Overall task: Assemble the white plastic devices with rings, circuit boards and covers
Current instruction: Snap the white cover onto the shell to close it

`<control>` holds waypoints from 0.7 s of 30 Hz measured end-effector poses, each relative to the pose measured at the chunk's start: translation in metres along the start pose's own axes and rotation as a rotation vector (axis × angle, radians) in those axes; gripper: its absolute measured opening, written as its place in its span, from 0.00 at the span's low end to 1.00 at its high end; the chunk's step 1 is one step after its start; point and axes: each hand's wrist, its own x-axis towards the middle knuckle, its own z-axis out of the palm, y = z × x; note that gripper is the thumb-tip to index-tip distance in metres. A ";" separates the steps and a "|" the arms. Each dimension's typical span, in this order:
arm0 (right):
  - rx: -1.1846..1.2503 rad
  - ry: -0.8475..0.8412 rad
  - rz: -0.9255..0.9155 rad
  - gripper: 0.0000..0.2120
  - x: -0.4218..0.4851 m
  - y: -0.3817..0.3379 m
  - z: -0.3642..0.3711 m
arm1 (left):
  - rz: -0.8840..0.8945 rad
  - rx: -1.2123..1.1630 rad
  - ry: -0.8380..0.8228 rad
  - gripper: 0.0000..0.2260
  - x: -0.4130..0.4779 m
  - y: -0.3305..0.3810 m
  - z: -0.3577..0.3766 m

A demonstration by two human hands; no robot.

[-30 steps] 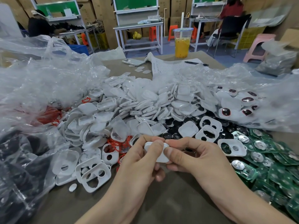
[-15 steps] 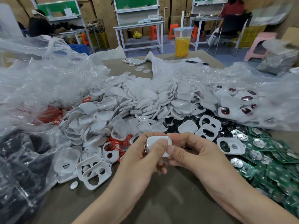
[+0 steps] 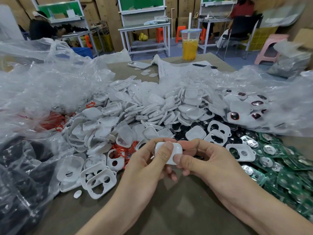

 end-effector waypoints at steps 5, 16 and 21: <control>0.078 -0.009 0.009 0.17 0.003 0.003 0.001 | 0.012 0.026 -0.004 0.11 0.000 0.003 -0.002; 0.073 0.062 -0.076 0.12 0.002 0.000 0.000 | 0.096 -0.022 0.003 0.13 0.001 0.004 -0.001; 0.108 0.044 -0.047 0.13 0.000 -0.002 0.001 | 0.107 -0.015 0.024 0.12 0.000 0.005 -0.002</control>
